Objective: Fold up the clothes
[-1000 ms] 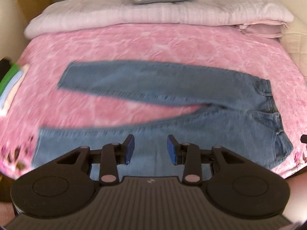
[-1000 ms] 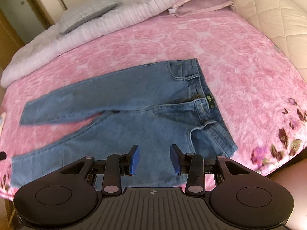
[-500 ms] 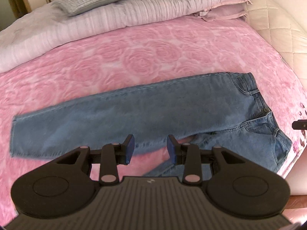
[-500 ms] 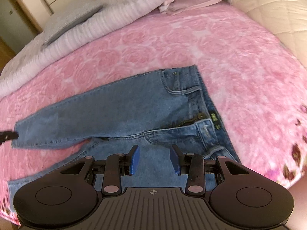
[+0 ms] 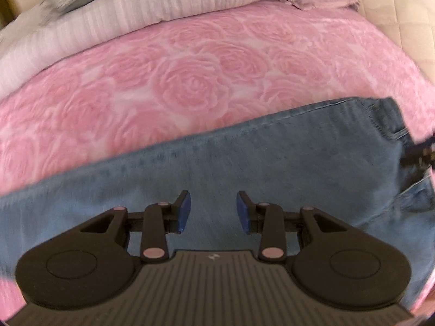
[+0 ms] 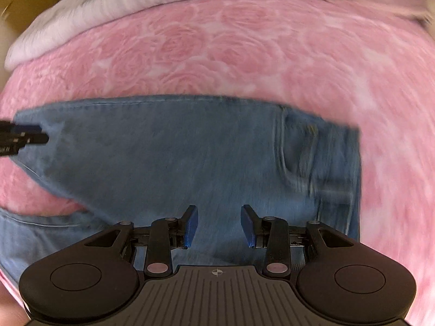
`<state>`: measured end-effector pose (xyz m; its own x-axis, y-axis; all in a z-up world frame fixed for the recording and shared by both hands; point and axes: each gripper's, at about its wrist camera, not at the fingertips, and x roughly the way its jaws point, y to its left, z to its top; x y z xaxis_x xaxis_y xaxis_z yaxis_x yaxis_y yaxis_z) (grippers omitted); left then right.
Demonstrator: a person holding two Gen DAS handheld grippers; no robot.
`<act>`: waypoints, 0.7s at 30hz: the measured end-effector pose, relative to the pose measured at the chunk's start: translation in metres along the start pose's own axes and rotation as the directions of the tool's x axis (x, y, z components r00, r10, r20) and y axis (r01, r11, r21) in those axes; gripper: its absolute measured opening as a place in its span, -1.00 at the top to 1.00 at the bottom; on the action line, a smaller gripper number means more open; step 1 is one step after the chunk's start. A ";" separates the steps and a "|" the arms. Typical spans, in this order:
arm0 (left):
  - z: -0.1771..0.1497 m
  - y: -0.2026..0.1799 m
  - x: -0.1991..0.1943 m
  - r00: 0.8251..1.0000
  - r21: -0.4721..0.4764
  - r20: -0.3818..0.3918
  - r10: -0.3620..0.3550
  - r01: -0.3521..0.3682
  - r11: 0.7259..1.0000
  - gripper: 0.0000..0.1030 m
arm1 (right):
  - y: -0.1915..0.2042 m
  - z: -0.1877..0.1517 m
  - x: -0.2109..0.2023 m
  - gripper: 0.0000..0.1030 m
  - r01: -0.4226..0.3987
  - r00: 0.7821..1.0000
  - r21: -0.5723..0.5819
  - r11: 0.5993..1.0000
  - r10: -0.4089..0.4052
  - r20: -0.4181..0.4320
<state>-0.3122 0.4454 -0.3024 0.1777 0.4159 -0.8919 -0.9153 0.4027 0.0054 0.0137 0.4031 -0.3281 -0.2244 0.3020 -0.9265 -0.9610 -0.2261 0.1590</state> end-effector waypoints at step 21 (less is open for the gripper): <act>0.033 0.077 0.105 0.988 0.451 -0.128 -0.090 0.139 0.881 0.33 | -0.035 0.092 0.101 -0.15 -0.028 0.998 -0.505 0.862 -0.008 -0.068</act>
<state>-0.3516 0.5471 -0.3809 0.2115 0.2699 -0.9394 -0.6189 0.7808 0.0850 0.0097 0.5268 -0.3963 -0.2050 0.2399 -0.9489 -0.7411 -0.6713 -0.0097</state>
